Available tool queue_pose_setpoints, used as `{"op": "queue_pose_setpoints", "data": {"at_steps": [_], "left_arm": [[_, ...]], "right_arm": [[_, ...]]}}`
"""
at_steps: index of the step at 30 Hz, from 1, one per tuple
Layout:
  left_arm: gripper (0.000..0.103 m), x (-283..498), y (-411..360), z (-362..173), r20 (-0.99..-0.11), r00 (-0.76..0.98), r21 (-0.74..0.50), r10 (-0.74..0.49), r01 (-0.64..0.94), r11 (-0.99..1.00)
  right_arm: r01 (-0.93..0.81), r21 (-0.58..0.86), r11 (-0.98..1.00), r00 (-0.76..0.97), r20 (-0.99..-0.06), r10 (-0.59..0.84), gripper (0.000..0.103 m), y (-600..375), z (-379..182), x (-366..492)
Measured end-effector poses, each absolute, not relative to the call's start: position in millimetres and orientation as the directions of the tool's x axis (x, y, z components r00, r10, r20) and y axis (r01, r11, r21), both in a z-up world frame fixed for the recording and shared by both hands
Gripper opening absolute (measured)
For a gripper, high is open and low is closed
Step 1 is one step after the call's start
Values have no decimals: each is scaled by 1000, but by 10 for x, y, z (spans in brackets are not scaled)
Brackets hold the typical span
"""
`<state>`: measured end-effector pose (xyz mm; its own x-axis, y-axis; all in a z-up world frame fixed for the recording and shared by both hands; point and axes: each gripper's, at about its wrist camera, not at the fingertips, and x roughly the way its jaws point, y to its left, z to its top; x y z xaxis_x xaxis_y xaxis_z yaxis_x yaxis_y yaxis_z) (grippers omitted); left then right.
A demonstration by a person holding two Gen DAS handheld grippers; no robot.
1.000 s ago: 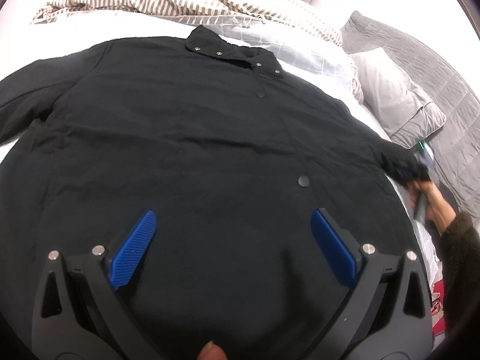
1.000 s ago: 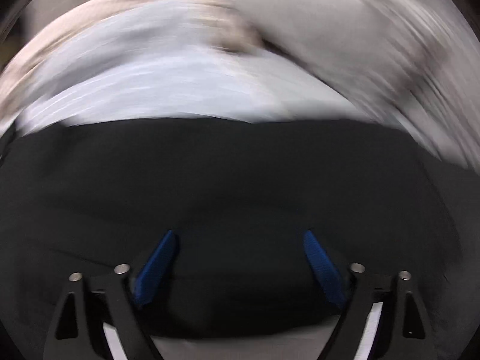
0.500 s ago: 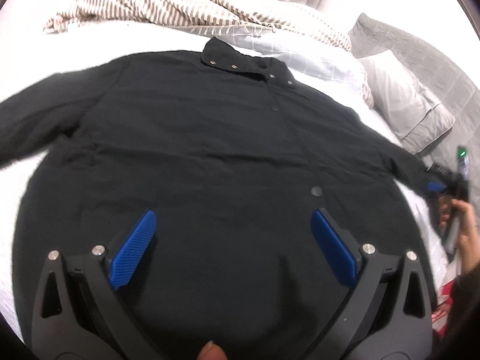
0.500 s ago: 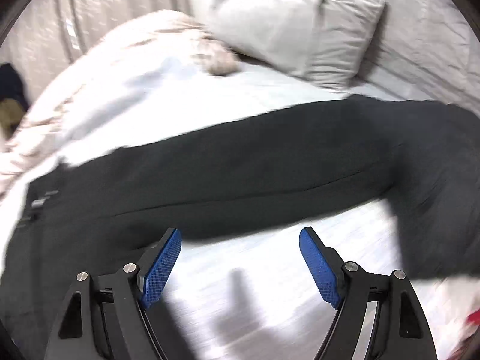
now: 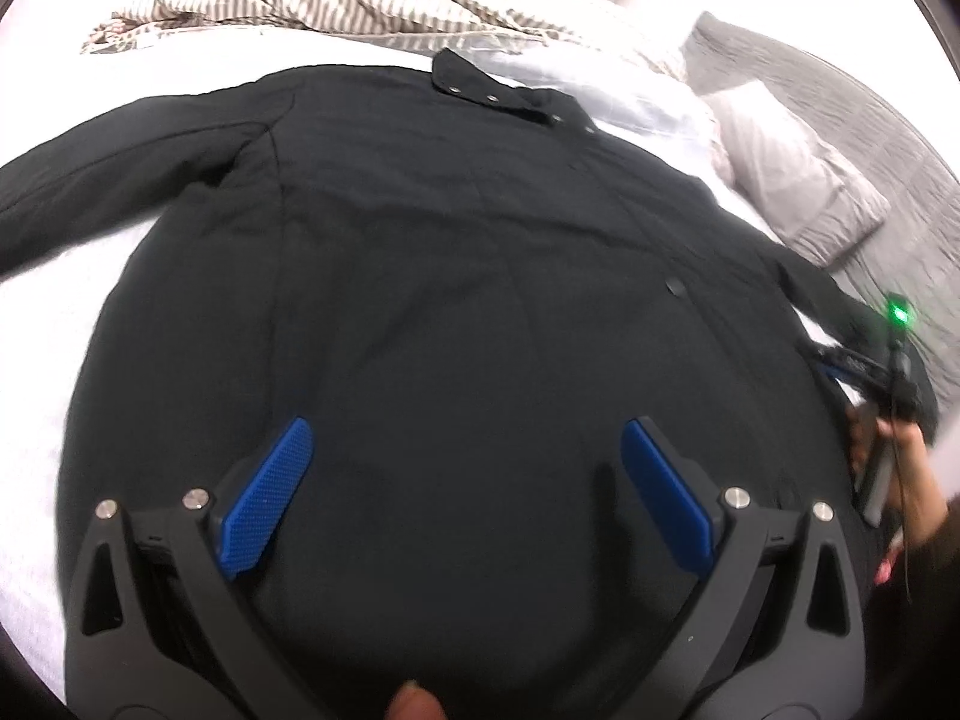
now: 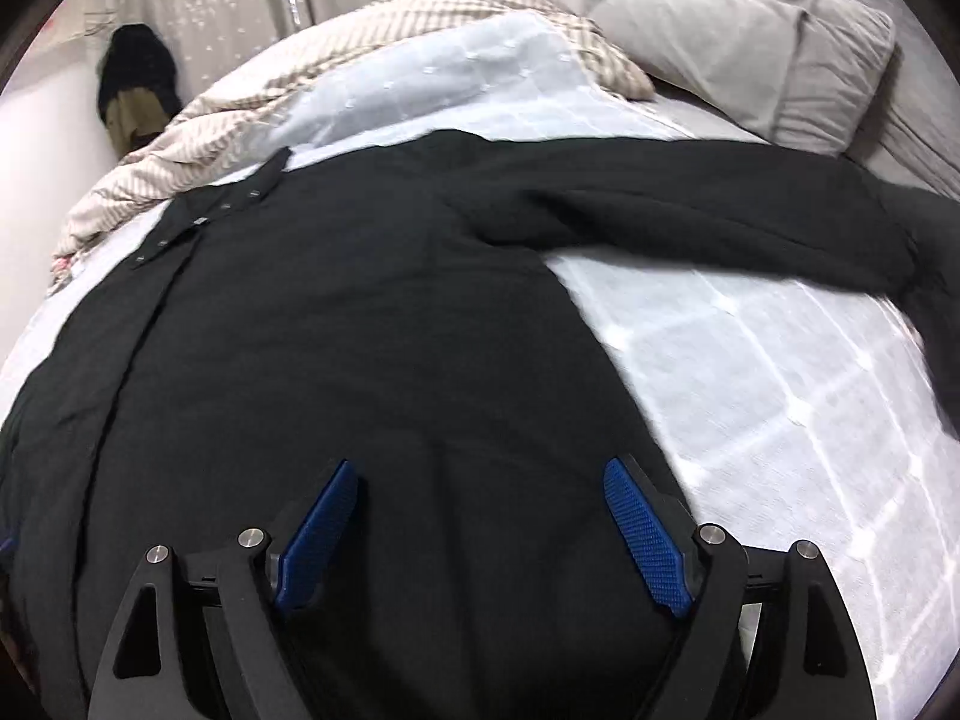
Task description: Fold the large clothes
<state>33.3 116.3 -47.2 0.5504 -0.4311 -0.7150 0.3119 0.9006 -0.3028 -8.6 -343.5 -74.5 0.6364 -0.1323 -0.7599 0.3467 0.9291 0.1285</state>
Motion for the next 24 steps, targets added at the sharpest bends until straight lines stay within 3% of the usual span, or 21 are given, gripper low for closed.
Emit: {"op": "queue_pose_setpoints", "data": {"at_steps": [2,6,13,24], "left_arm": [[102,222,1227,-472,-725,520,-310,-452,340,888],[102,135,1379,-423,-748,484,-324,-454,331,886],[102,282,2039,-228,-714,558,-429,-422,127,894],[102,640,3005,-337,-761,611,-404,-217,-186,896]], "right_arm": [[370,173,913,641,-758,-116,87,-3513,-753,-191],[418,120,900,598,-782,-174,87,-3358,-659,-313],[308,173,935,635,-770,-67,87,-2997,-382,-290],[238,229,944,649,-760,21,87,-2609,-237,-169]]}}
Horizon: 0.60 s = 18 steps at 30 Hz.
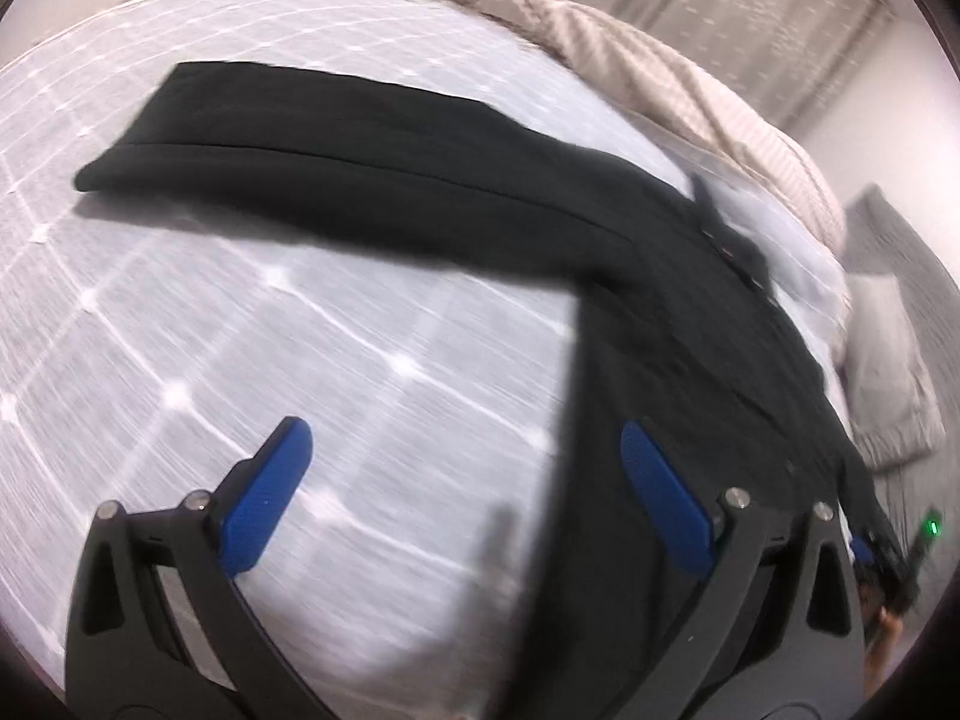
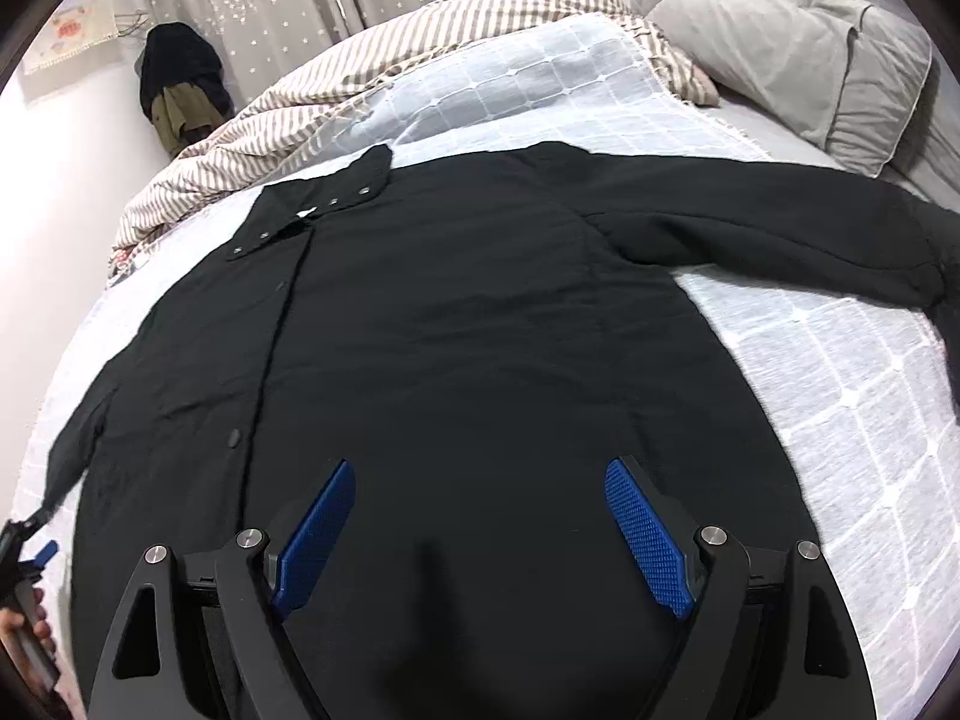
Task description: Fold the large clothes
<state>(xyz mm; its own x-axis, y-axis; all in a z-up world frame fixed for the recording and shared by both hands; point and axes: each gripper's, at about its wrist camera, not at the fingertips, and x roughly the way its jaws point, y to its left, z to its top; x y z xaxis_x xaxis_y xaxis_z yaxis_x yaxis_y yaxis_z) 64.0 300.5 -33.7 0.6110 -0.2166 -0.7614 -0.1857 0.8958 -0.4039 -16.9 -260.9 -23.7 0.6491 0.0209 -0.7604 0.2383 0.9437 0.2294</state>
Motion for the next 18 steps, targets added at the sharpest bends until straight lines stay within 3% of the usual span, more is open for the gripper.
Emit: {"op": "queue_pose_setpoints", "data": {"at_steps": [6,18], "left_arm": [[102,858,3403,-475,-763,614,-451,-204,-280,847],[102,1044,4093,-638,-619,768,-643,-165,-375,668]], "right_arm": [[221,223,950,657,-753,24,87,-2477,-194,-116],[205,166,965,650,-760,-7,87,-2387,-211,-74]]}}
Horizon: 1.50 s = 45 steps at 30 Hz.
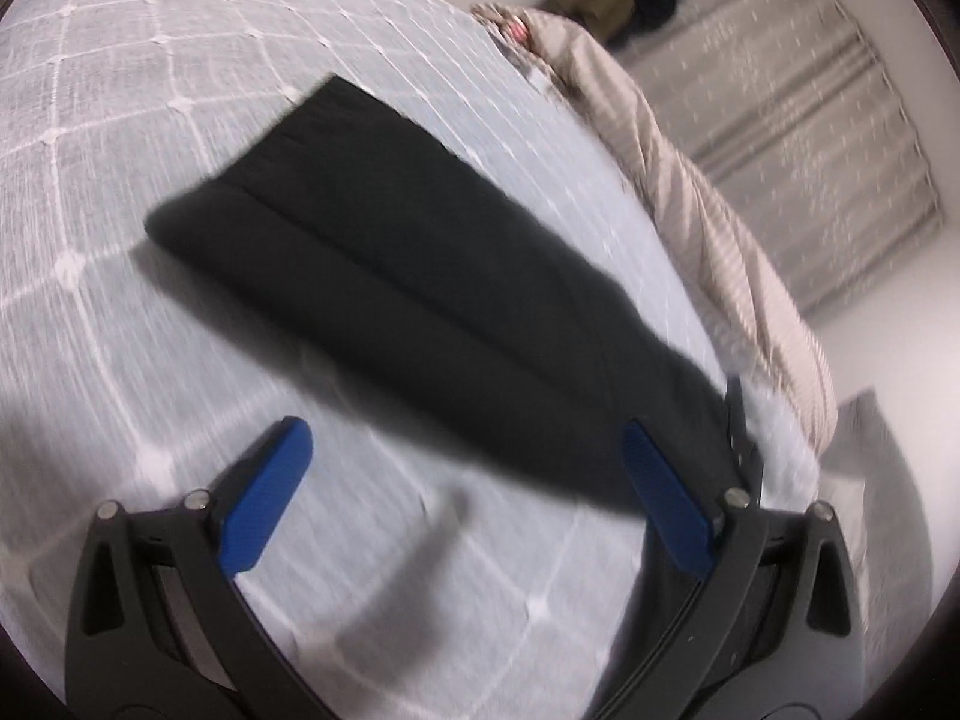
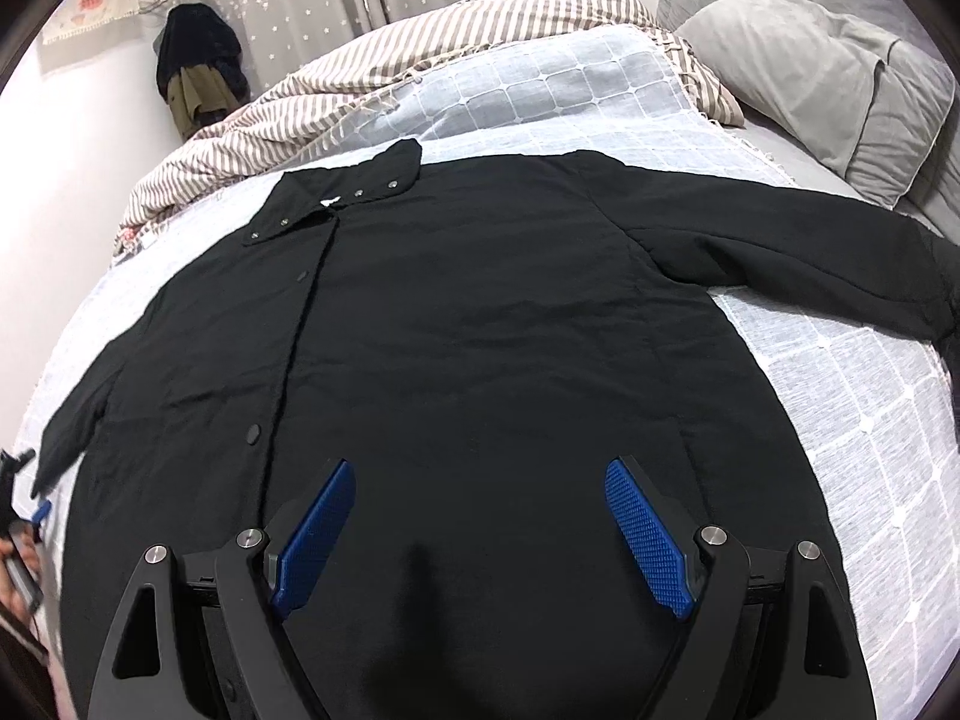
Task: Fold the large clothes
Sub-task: 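Grasp the sleeve with the left tool and fold it over the folded side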
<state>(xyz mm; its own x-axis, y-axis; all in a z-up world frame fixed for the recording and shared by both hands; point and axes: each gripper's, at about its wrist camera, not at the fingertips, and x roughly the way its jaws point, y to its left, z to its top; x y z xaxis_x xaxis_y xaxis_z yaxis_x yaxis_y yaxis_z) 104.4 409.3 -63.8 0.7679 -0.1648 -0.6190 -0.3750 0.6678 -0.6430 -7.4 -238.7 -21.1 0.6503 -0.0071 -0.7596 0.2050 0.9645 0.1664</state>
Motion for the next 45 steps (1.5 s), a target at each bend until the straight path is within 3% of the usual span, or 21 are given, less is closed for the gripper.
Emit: {"op": "queue_pose_setpoints", "data": {"at_steps": [2,8,11,13,16,23,32,39,45], "left_arm": [[102,1095,4192,-667,-600,787,-670,-144,-395,629],[76,1241,4374,-673,-623,780,-660,-55,-487,572],[56,1348,4378,-652,-645,764,-632,-27,-514,580],[28,1358,4395,-624,-661,751,-602,7,-535,593],[15,1327,4423,-533,-649,760,-600,32,-538,592],[11,1470,4057,41,-566,820,-543,86,-449,710],[11,1709,3018,780,-474,879,-467,-50,-203,860],[10,1835,2127,933,-474,861,-404,-183,-28,914],[10,1972,1288,722,-549,781,-339,-297,118,934]], "right_arm": [[206,160,965,649,-760,-13,87,-2399,-219,-78],[221,142,965,644,-764,-35,87,-2472,-233,-93],[222,116,968,641,-766,-55,87,-2502,-251,-99],[229,108,967,637,-768,-65,87,-2533,-271,-96],[242,107,964,625,-777,-70,87,-2603,-317,-82],[265,127,956,624,-779,-69,87,-2719,-319,-68],[272,152,950,639,-767,-60,87,-2762,-252,-106],[269,149,951,648,-759,-64,87,-2758,-197,-137],[293,187,938,658,-751,-56,87,-2824,-160,-134]]}}
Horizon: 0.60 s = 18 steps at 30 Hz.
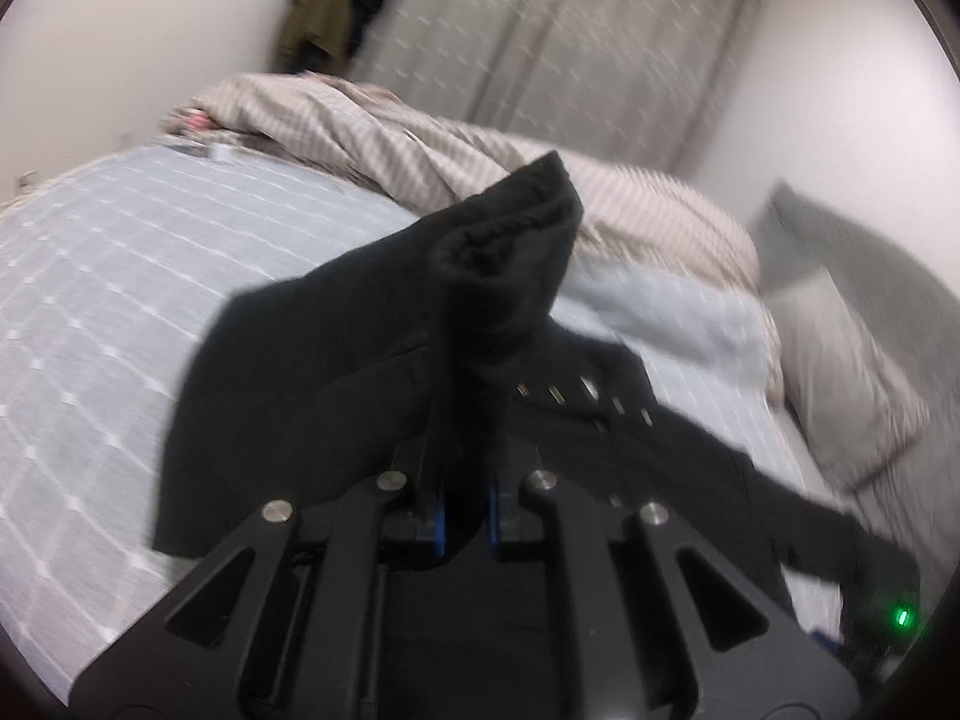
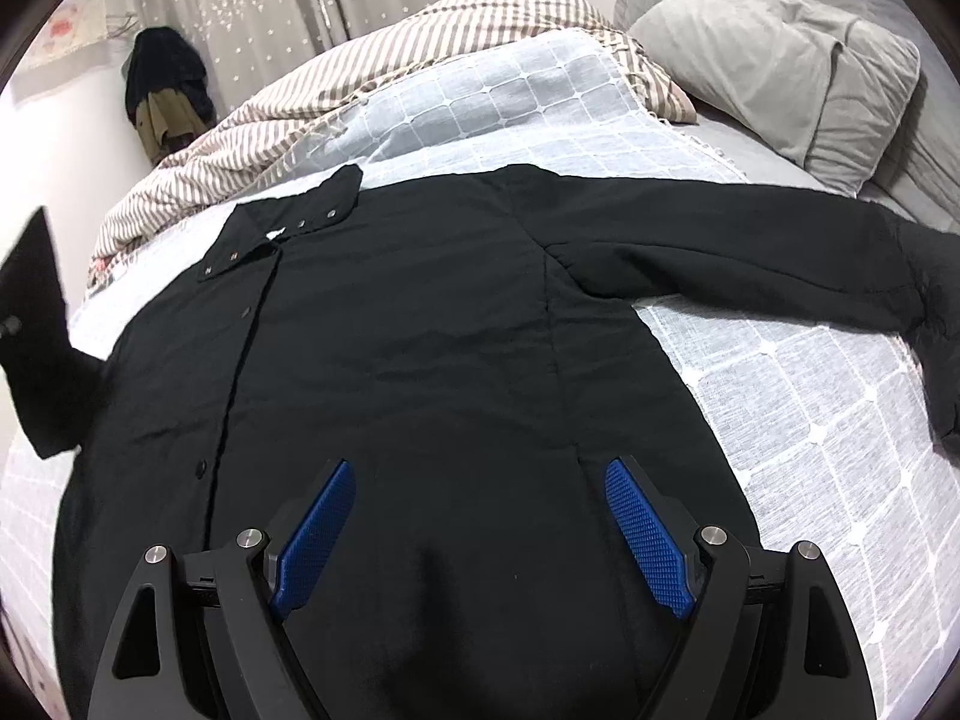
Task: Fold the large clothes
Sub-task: 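Grasp the sleeve with the left tool and fold it over the folded side, then open the left tool and lift it off the coat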
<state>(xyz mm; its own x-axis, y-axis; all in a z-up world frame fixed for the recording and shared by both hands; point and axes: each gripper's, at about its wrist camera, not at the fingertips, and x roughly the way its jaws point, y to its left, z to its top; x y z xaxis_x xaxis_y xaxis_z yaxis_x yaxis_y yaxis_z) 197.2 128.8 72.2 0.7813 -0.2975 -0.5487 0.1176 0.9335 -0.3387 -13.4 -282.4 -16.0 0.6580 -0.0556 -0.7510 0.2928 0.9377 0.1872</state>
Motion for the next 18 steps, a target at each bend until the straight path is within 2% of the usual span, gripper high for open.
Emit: {"op": "queue_pose_setpoints", "data": {"at_steps": [6,9,11,13,15,18], "left_arm": [[14,2012,553,223,-684,615,-281,-392,274,920],[33,2038,254,-137,-787,407,-316,-463,379,870],[37,1913,86,-261,-834,346,-251,-430,456,854],[54,1748,52,-198,-832,369,-191,-414,510,839],[66,1626,115,-78,-811,370,-217,-454,531,819],[69,1471,300,133,-780,406,-225,-477,529,818]], "right_arm": [[317,262,912,655,-756,-10,87,-2910,-189,-77],[316,280,907,654,-757,6,87,-2910,-203,-52],[318,293,902,652,-758,16,87,-2912,-211,-34],[315,306,898,652,-758,30,87,-2912,-223,-28],[312,316,896,650,-759,41,87,-2904,-239,-5],[305,342,889,643,-762,72,87,-2870,-275,60]]}}
